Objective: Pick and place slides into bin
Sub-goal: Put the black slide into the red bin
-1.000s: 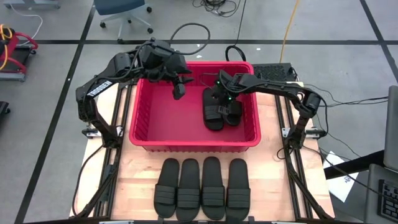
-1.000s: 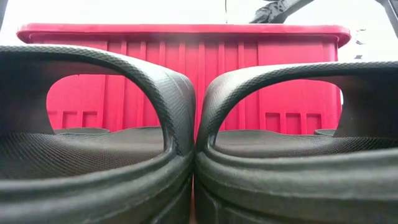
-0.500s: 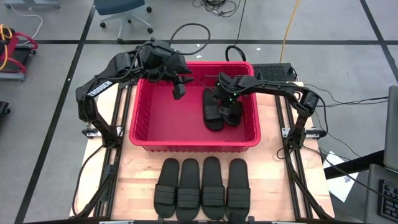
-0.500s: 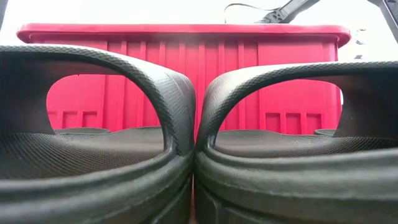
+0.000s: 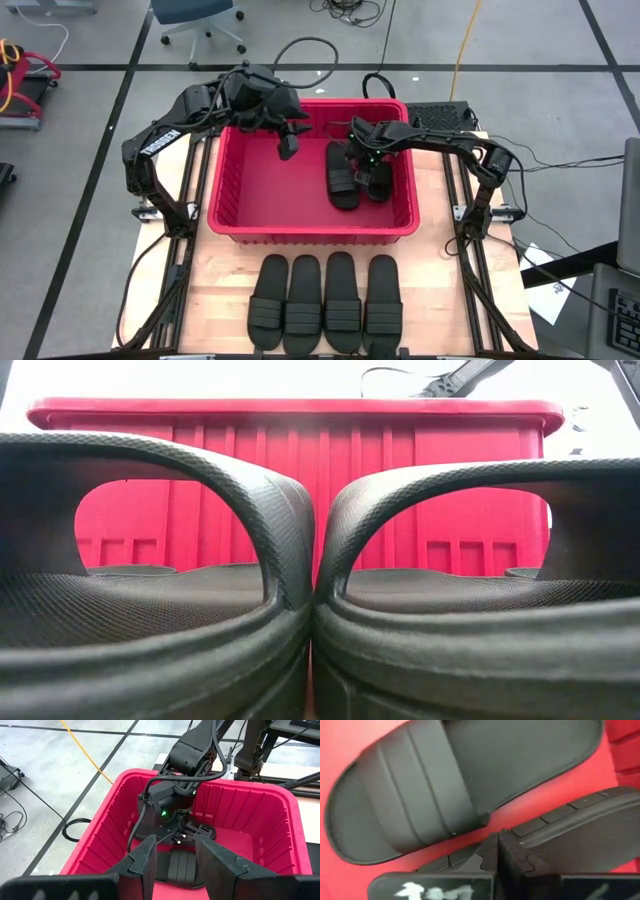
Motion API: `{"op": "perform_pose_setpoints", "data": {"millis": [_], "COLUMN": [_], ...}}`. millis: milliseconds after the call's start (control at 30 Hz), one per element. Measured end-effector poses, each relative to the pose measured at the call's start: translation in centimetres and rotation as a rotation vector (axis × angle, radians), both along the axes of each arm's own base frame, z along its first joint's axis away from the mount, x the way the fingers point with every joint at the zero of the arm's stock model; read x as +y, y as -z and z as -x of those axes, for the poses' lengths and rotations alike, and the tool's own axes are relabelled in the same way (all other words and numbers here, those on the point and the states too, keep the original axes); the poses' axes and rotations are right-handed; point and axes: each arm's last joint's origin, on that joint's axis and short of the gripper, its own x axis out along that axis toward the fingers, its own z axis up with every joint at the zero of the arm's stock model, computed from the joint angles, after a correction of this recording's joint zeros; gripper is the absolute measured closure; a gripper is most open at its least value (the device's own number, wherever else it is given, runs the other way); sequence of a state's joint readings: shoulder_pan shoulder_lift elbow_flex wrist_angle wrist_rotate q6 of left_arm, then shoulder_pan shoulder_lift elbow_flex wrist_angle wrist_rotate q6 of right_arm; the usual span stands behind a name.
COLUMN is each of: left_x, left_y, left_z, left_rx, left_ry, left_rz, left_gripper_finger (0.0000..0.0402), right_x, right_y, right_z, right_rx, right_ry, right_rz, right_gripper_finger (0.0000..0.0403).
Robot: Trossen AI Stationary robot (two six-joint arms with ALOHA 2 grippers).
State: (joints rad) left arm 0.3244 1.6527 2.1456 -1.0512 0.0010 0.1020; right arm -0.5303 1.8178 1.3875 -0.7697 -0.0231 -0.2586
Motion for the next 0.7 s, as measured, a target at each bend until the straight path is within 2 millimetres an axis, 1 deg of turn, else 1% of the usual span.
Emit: {"op": "perform_pose_setpoints", "data": {"millis": [167,233,467,700], "left_x": [0.0,0.0,0.0,0.0], "left_y": [0.0,0.0,0.0,0.2], "left_z": [0.0,0.0,0.0,0.1], "left_rx": [0.000,-0.001,-0.001,0.022], "left_ry": [0.001,0.000,0.000,-0.001], "left_rz": [0.001,0.003,0.003,0.010], "left_gripper_finger": [0.0268,0.0268,0.0268,0.0268], "right_x": [-0.1,-0.1,0.6,1.9], "right_y": [-0.1,-0.8,-5.0,-9.3], "right_z": [-0.3,-0.2,0.9,2.9], "right_rx": [-0.037,-0.059,-0.200,-0.328], "right_ry": [-0.023,-0.019,0.024,0.047], "right_rz": [0.022,0.040,0.104,0.156], "right_gripper_finger": [0.0403,0.0403,0.0403,0.0401]}}
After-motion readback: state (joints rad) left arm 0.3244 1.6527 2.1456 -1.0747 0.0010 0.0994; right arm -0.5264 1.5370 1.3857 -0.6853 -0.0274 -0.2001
